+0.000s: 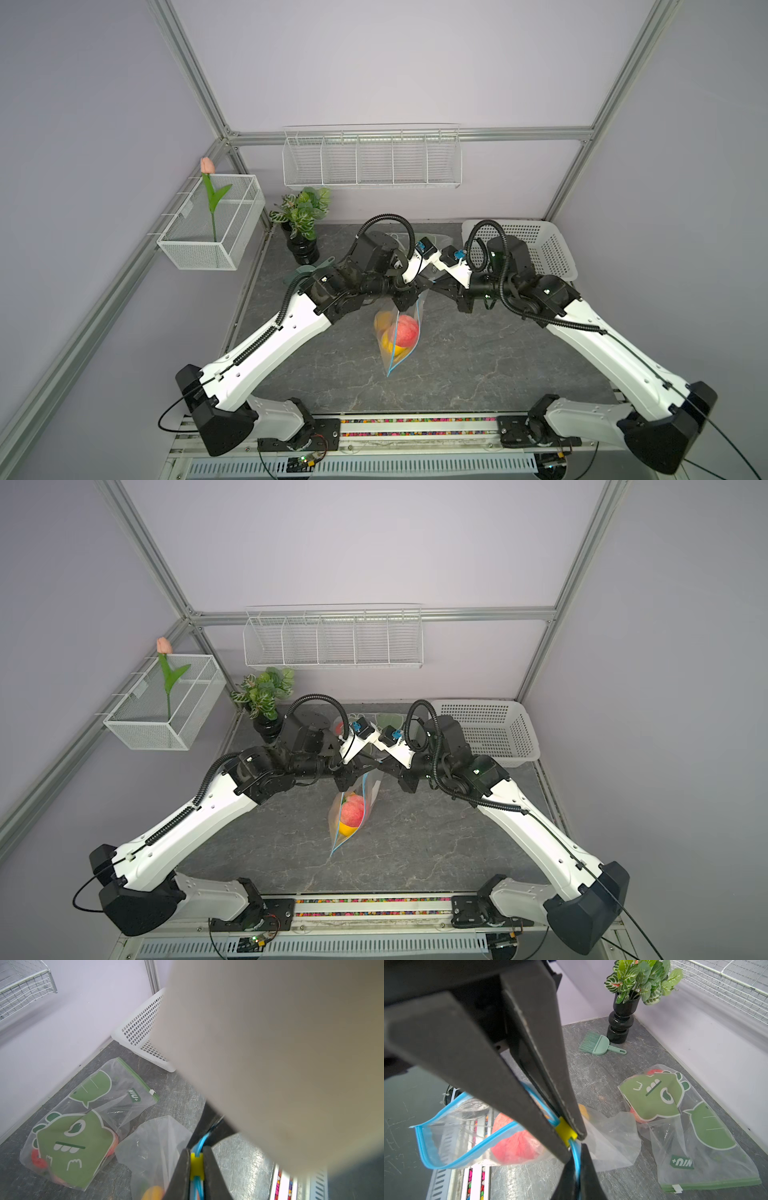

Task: Place the peach in a zip-top bag and seal the zipper
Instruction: Zip the zipper on the zipper food storage bag.

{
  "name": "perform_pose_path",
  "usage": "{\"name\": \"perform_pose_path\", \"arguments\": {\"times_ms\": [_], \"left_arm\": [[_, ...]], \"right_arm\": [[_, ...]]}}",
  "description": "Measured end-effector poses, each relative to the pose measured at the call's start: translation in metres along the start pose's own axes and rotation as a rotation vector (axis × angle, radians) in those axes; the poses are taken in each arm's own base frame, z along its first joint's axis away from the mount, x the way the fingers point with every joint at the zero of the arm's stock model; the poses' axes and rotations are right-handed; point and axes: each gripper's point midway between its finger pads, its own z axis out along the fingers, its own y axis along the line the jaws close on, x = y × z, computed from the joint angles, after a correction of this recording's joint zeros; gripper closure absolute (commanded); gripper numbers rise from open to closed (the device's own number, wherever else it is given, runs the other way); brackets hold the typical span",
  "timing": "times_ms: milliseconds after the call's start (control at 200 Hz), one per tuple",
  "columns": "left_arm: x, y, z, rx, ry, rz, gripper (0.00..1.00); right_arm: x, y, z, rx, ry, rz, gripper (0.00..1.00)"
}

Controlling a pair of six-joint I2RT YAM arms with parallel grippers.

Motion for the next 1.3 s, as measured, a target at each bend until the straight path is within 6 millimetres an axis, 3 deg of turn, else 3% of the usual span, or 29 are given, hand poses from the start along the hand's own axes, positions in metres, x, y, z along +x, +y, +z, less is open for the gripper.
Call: {"name": "perform_pose_path", "arguments": {"times_ms": [445, 945, 1299], "left_arm": [[-0.005, 0.002, -0.003, -0.017, -0.014, 0.005, 0.87], [-0.006, 0.0, -0.018, -0.033, -0.019, 0.007, 0.86], [-0.006, 0.002, -0.026, -0.056, -0.023, -0.01, 0.87]], "right_arm": [[-0.007, -0.011, -0.005, 0.042, -0.028, 0.035, 0.93], [-0.017, -0.03, -0.039, 0.166, -0.079, 0.066, 0.93], [-0.011, -0.039, -0.05, 0.229, -0.077, 0.1, 0.93]]}}
